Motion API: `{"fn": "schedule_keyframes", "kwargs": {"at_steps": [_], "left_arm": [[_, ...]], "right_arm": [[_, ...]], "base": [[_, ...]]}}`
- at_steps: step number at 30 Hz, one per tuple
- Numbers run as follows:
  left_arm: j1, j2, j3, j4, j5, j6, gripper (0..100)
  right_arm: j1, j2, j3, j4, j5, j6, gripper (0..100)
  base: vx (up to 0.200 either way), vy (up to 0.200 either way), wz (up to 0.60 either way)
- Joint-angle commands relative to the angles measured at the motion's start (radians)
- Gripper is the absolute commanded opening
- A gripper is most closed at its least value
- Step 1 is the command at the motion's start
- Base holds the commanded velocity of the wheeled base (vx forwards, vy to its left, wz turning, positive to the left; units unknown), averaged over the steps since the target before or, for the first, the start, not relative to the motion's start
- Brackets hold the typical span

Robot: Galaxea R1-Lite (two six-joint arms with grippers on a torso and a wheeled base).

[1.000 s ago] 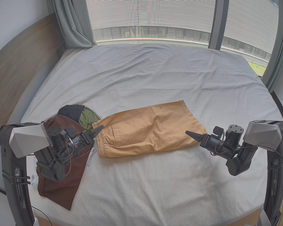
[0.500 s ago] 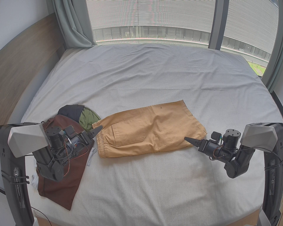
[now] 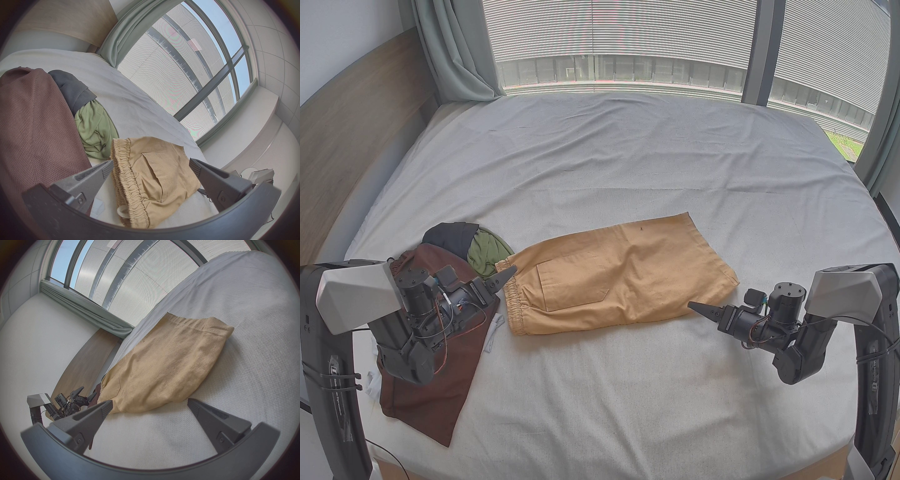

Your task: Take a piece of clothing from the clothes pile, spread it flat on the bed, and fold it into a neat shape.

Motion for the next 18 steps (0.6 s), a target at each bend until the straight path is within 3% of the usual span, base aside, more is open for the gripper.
{"fn": "schedule_keyframes", "kwargs": {"at_steps": [1,6,10,18], "left_arm": [[0.002,0.000,0.000,-0.001,-0.001,0.000,100],[0.003,0.000,0.000,-0.001,-0.001,0.000,100],[0.005,0.000,-0.001,-0.001,-0.001,0.000,100],[0.005,0.000,-0.001,-0.001,-0.001,0.000,100]], "right_arm": [[0.006,0.051,-0.033,-0.007,0.000,0.003,100],[0.036,0.079,-0.066,-0.004,-0.004,0.006,100],[0.062,0.112,-0.119,-0.007,-0.066,0.010,100],[0.097,0.134,-0.185,-0.014,-0.100,0.104,100]], "base": [[0.000,0.000,0.00],[0.000,0.000,0.00],[0.000,0.000,0.00],[0.000,0.000,0.00]]}}
